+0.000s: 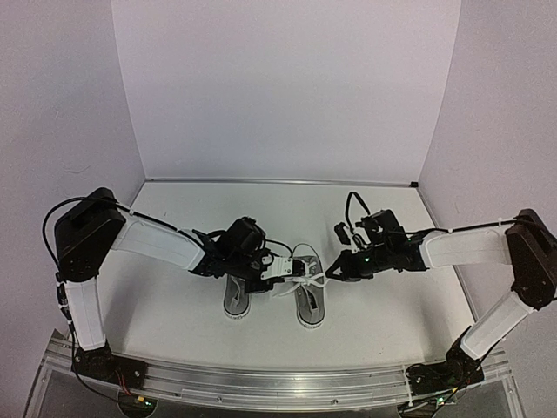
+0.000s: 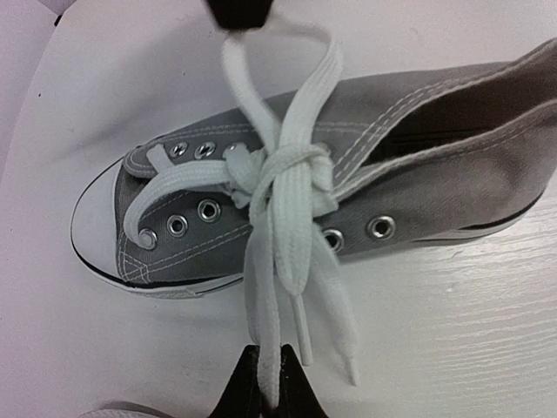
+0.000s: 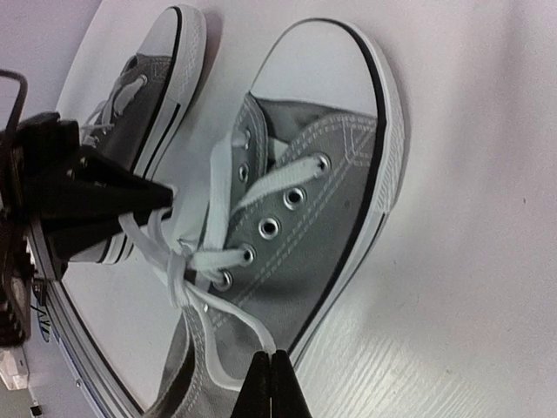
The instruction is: Tie the shoes
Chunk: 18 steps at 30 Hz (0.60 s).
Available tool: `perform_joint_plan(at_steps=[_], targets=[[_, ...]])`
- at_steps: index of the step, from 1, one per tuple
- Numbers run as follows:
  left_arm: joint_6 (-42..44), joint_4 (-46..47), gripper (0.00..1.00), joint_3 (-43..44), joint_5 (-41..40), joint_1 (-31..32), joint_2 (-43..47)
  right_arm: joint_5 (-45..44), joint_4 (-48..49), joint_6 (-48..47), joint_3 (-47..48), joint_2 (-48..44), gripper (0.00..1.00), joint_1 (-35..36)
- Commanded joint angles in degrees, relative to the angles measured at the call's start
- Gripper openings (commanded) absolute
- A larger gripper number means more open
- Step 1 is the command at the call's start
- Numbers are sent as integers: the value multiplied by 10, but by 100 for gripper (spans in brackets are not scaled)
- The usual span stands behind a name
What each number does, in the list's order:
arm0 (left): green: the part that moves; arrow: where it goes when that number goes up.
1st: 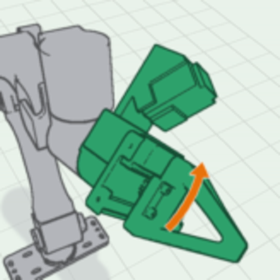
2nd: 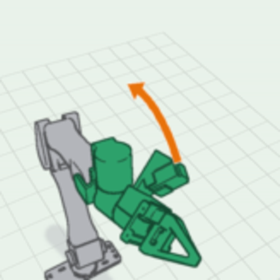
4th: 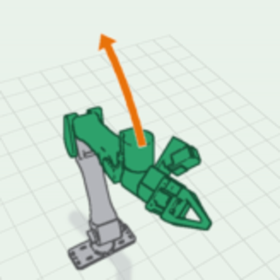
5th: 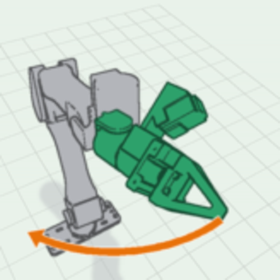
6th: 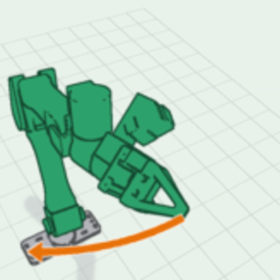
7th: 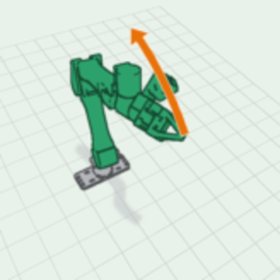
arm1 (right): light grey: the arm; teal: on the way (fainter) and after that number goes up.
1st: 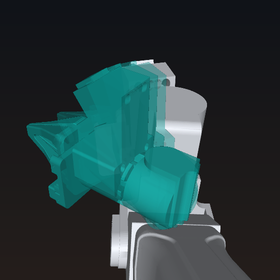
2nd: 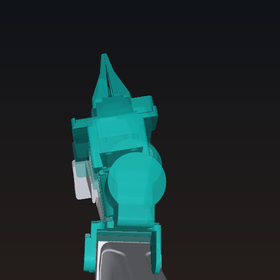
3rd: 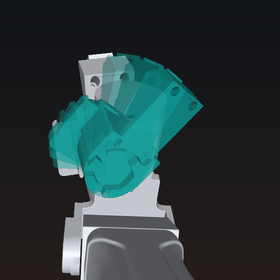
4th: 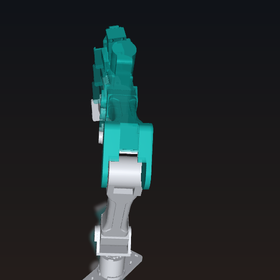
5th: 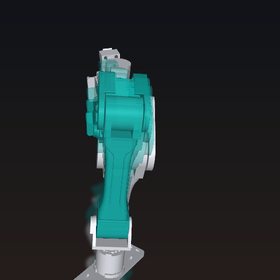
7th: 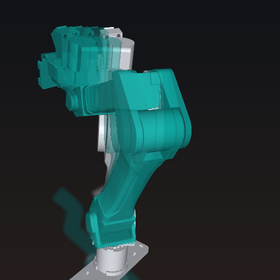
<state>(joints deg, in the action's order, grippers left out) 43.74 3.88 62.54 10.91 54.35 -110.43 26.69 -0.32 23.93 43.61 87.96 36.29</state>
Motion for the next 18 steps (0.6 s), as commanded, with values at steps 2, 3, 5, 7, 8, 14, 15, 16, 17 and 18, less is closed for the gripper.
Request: perform_joint_plan(at_steps=[2, 3, 5, 7, 8, 14, 15, 16, 17, 18], targets=[[14, -29, 7, 2, 38, 24, 69, -3, 3, -16, 74, 46, 0, -3], [16, -37, 8, 5, 39, 29, 69, 2, 3, -17, 84, 56, 0, -3], [21, -57, 8, 10, 39, 40, 65, 15, 3, -19, 105, 74, 0, -3], [23, -67, 8, 16, 39, 45, 58, 21, 3, -20, 122, 89, 0, -3], [21, -70, 8, 18, 39, 46, 55, 24, 3, -21, 130, 97, 0, -3], [-21, -46, 10, 12, -34, 43, 53, 31, 3, -26, 145, 105, 0, -3], [-33, -35, 11, 4, -46, 40, 58, 30, -2, -27, 141, 102, 0, -3], [-45, -19, 15, -7, -55, 36, 66, 30, -9, -27, 135, 97, 0, -3], [-57, 1, 18, -18, -62, 32, 75, 29, -13, -26, 128, 91, 0, -3], [-68, 15, 21, -30, -69, 29, 85, 28, -15, -25, 120, 83, 0, -3]])
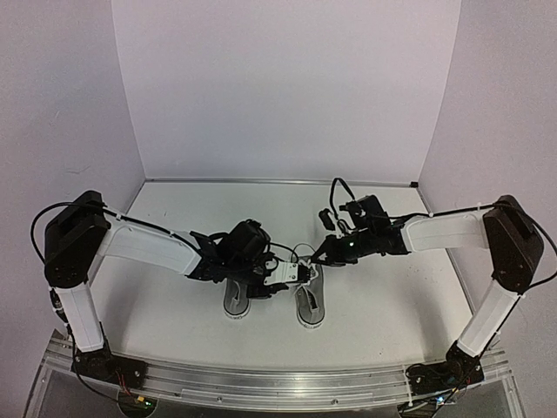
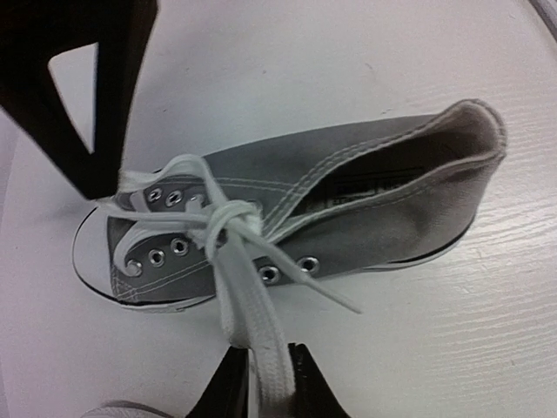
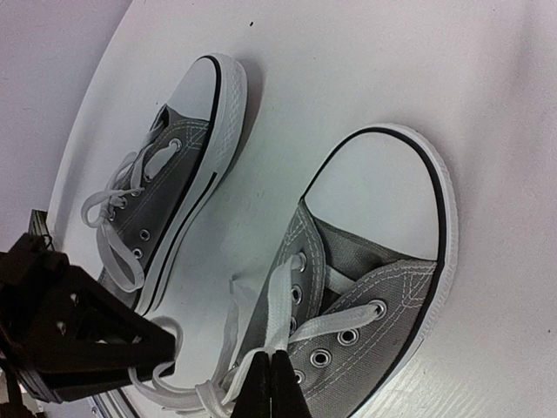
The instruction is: Tie the shoes
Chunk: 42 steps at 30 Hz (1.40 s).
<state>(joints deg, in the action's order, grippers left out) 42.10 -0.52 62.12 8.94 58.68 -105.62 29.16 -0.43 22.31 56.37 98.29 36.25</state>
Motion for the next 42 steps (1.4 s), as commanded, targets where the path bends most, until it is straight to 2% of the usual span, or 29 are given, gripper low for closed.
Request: perform_joint_plan(at_steps=[1, 5, 10, 18, 22, 24, 32, 42], targets=[[-61, 68, 24, -38, -57, -16, 45, 3, -15, -9, -16, -28, 0, -3], [-88, 86, 40, -74, -58, -16, 71, 3, -21, -5, -47, -59, 2, -3], [-109, 119, 44, -126, -28, -13, 108, 4, -34, -4, -75, -89, 8, -2], [-97, 84, 38, -101, -11, 33, 90, -8, -71, -20, -104, -119, 16, -3], [-100, 78, 36, -75, -15, 40, 65, -25, -86, -25, -99, -127, 31, -3], [-101, 83, 36, -65, -18, 40, 53, -25, -87, -26, -90, -122, 36, -3], [-102, 82, 32, -25, -30, 40, 17, -46, -87, -41, -43, -84, 37, -3], [-106, 90, 20, -15, -42, 40, 3, -37, -90, -69, 4, -23, 38, -3]])
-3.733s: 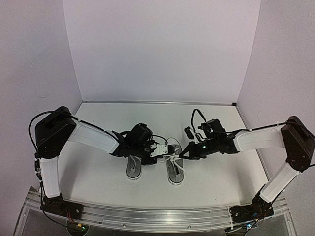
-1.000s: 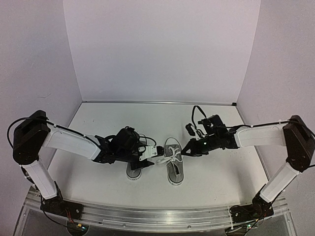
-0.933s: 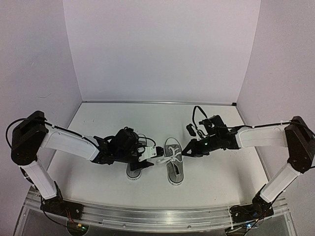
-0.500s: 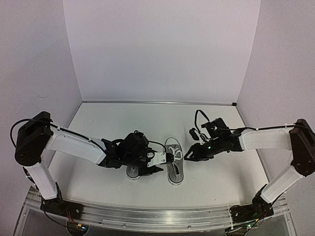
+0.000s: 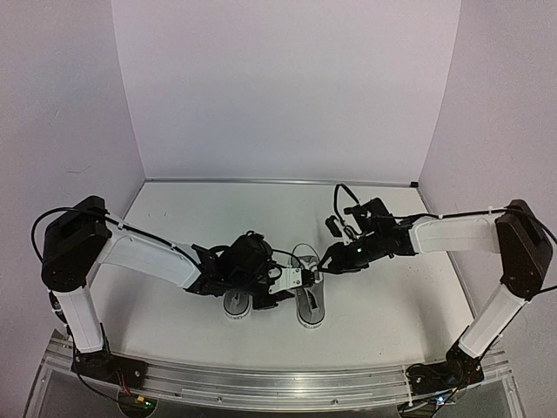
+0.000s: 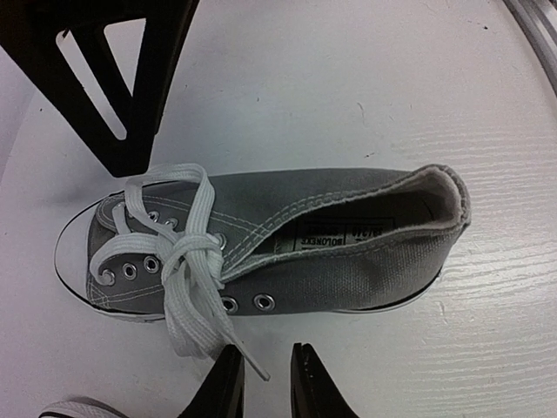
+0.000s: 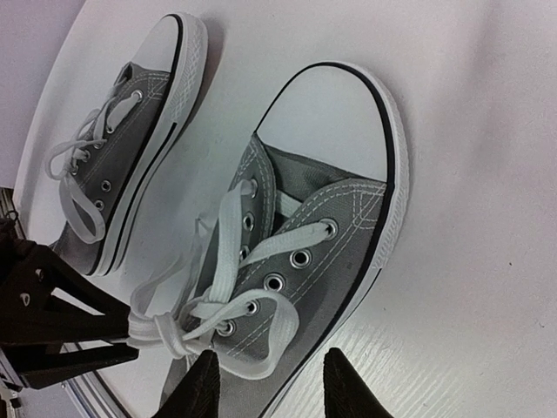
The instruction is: Tie the shoes
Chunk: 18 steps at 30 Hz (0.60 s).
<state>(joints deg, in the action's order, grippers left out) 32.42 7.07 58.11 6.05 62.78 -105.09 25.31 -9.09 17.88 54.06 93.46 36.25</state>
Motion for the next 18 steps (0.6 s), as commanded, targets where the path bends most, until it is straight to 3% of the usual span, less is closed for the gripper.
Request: perform_joint_plan(at_steps=[1, 7, 18], targets=[[-10, 15, 18, 25, -17, -1, -2, 5, -4, -29, 32, 32, 38, -3], [-16, 17, 1, 11, -31, -2, 13, 10, -9, -41, 52, 55, 39, -3], [-14, 1, 0, -20, -44, -3, 54, 8, -19, -48, 62, 75, 39, -3]])
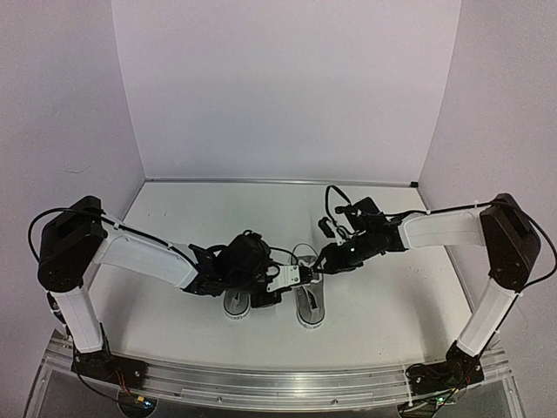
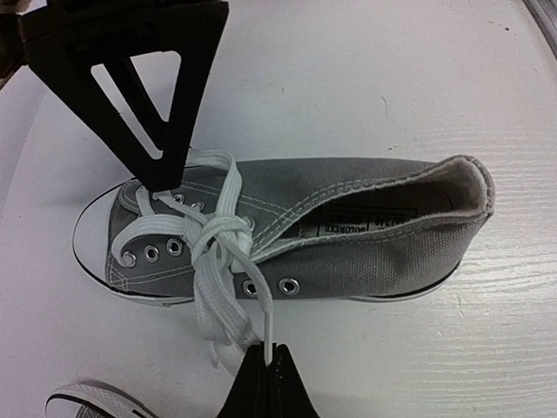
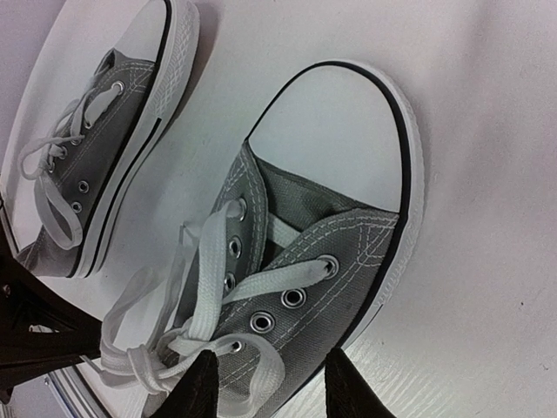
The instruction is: Tie the shoes
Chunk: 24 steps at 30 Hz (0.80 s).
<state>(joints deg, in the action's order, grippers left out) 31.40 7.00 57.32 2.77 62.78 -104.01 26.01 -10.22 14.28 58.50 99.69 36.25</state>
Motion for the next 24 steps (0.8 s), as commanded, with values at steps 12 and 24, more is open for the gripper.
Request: perform_joint_plan(at_steps=[12, 24], targets=[[3, -46, 0, -37, -11, -2, 85, 2, -21, -24, 21, 14, 38, -3], [10, -66, 0, -52, -22, -3, 121, 20, -43, -51, 31, 20, 38, 0]])
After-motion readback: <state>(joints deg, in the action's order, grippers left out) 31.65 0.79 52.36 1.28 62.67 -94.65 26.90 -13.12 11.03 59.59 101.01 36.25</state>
